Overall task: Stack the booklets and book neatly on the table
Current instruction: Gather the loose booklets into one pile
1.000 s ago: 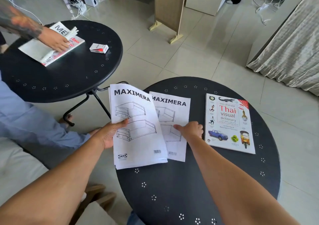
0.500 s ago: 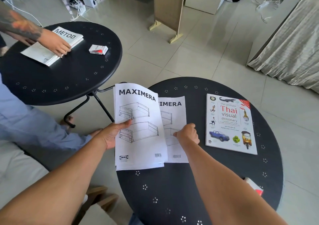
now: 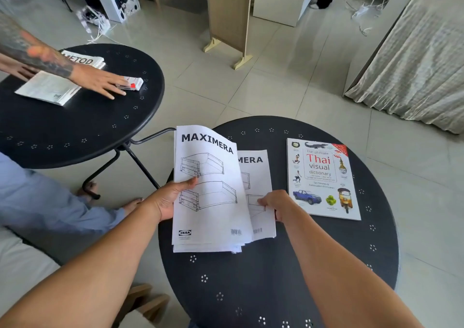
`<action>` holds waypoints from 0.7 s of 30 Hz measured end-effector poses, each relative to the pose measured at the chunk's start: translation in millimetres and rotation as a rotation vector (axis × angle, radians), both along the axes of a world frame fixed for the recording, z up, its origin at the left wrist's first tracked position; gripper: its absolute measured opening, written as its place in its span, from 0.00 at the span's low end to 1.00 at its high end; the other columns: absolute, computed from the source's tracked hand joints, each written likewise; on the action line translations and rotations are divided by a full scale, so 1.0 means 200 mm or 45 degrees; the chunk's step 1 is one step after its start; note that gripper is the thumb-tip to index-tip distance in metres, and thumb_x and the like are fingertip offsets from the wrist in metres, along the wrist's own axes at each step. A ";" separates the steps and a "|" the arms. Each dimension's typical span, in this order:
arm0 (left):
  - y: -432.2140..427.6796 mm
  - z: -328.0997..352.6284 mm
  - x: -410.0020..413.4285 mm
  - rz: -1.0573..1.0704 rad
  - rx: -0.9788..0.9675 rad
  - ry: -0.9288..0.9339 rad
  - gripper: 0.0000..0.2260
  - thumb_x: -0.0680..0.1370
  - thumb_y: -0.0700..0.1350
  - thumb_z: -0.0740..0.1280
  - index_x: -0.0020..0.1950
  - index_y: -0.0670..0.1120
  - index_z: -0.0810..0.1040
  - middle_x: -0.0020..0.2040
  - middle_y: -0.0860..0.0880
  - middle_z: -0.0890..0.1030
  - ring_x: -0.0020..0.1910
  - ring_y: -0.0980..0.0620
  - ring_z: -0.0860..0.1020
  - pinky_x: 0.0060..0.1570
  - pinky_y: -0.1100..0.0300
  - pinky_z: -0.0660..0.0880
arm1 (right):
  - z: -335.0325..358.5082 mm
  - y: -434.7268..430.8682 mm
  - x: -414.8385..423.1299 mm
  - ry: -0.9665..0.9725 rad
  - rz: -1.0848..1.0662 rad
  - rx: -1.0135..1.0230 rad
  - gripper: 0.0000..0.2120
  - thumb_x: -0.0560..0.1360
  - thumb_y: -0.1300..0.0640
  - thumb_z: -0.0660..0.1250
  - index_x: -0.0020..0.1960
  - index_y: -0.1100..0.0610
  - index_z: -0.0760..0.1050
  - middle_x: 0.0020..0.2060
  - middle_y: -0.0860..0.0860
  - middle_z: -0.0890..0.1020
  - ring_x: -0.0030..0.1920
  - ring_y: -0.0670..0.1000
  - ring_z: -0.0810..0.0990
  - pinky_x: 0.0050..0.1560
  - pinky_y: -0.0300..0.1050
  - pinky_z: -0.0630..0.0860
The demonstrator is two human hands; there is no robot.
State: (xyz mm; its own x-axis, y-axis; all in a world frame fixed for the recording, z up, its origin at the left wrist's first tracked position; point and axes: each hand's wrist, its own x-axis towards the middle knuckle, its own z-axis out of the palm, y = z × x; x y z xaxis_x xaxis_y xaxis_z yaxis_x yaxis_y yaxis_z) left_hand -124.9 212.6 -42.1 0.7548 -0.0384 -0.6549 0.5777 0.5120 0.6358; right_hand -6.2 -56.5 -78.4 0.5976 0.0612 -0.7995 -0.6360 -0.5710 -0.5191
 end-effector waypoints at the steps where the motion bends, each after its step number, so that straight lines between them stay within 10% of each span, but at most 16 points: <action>1: -0.01 0.01 0.01 -0.009 -0.022 -0.009 0.36 0.53 0.47 0.85 0.60 0.45 0.82 0.57 0.39 0.84 0.53 0.39 0.84 0.49 0.44 0.80 | 0.00 -0.03 0.01 0.011 -0.005 0.025 0.16 0.76 0.65 0.68 0.63 0.66 0.75 0.59 0.62 0.80 0.53 0.57 0.80 0.59 0.54 0.79; 6: -0.10 0.04 0.09 -0.024 -0.127 -0.063 0.36 0.55 0.47 0.84 0.62 0.45 0.81 0.55 0.40 0.85 0.51 0.41 0.84 0.49 0.44 0.81 | 0.01 -0.14 -0.01 0.121 -0.112 0.273 0.13 0.79 0.65 0.64 0.64 0.60 0.74 0.58 0.61 0.83 0.56 0.63 0.82 0.59 0.65 0.77; 12: -0.16 0.04 0.14 -0.009 0.034 -0.021 0.37 0.53 0.46 0.85 0.61 0.42 0.81 0.55 0.37 0.84 0.52 0.38 0.83 0.55 0.39 0.78 | 0.01 -0.23 -0.06 0.257 -0.191 0.668 0.11 0.79 0.68 0.63 0.57 0.59 0.80 0.49 0.57 0.87 0.44 0.57 0.87 0.43 0.55 0.84; 21: -0.21 0.03 0.22 0.200 0.377 -0.012 0.15 0.72 0.37 0.73 0.58 0.43 0.80 0.53 0.38 0.84 0.50 0.40 0.83 0.51 0.44 0.79 | 0.09 -0.27 -0.02 0.149 -0.228 0.852 0.12 0.80 0.66 0.63 0.61 0.61 0.77 0.53 0.60 0.85 0.49 0.59 0.86 0.46 0.55 0.83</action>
State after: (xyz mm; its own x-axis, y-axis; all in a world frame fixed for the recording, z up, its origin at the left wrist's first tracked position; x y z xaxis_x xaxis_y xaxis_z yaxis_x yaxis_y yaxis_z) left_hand -81.6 170.1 -35.9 0.7422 0.2698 -0.6134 0.5001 0.3862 0.7751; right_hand -11.2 -110.7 -60.9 0.5565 0.4709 -0.6845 -0.7638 -0.0340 -0.6445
